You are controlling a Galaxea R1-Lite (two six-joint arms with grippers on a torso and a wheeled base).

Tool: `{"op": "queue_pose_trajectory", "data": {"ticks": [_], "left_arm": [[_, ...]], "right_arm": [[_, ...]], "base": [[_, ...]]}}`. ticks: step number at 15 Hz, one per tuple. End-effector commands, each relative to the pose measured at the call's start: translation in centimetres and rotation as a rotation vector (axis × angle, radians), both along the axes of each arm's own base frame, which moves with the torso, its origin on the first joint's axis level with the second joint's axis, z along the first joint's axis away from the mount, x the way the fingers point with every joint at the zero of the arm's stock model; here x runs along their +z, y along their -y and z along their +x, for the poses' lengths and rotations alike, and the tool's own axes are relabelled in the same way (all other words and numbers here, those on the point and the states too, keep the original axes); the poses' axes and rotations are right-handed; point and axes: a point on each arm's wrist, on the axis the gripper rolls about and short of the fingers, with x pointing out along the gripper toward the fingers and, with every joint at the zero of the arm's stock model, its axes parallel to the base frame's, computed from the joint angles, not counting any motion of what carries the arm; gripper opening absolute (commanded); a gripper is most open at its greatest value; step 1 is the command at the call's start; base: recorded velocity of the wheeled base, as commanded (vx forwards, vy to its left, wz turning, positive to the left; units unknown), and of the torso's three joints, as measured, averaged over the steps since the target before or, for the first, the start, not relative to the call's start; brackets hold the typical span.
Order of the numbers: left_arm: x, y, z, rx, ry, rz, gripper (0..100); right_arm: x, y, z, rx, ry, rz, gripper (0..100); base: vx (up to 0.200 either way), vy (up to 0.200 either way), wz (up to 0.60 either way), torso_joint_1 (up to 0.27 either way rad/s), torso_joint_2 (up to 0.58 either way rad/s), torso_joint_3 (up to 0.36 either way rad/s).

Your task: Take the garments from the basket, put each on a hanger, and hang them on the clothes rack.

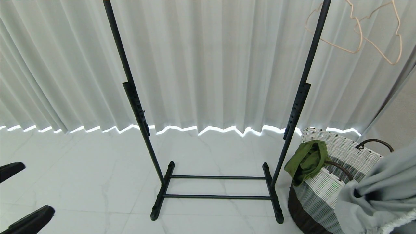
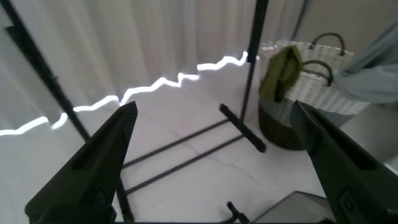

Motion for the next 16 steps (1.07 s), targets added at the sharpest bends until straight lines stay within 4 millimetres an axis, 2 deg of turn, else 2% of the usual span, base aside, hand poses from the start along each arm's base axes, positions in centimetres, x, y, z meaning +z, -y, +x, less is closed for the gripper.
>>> {"op": "queue_pose_trajectory", "data": {"ticks": [1,3,6,8,12,16], "left_arm": [[0.8,1.7,3.6,-0.11,-0.119,0.016,100],[0.8,3.4,5.5,-0.195,-0.214,0.001,100],[2.2,6.6,8.8,-0.277,-0.275,-0.027,100],[1.3,10.1,10.4,-0.305,-0.402,-0.024,100],[-0.1,18.9,10.1,-0.321,-0.559,-0.088,100],[-4.1,24.9,10.3,-0.306,-0.623,0.015,100]], "right_arm": [[0.0,-1.9,3.4,0.005,-0.048,-0.028,0],[-0.3,-2.8,4.9,0.008,-0.068,-0.039,0],[-0.3,-3.4,6.0,0.003,-0.07,-0.024,0],[-0.8,-3.6,6.3,-0.002,-0.112,-0.011,0],[-2.1,-3.8,6.7,-0.013,-0.165,-0.017,0],[-2.2,-4.2,7.3,-0.01,-0.154,-0.006,0]], "base": [[0.0,0.0,0.0,0.0,0.0,0.0],[0.0,0.0,0.0,0.0,0.0,0.0],[0.0,0.0,0.0,0.0,0.0,0.0],[0.0,0.0,0.0,0.0,0.0,0.0],[0.0,0.0,0.0,0.0,0.0,0.0],[0.0,0.0,0.0,0.0,0.0,0.0]]}}
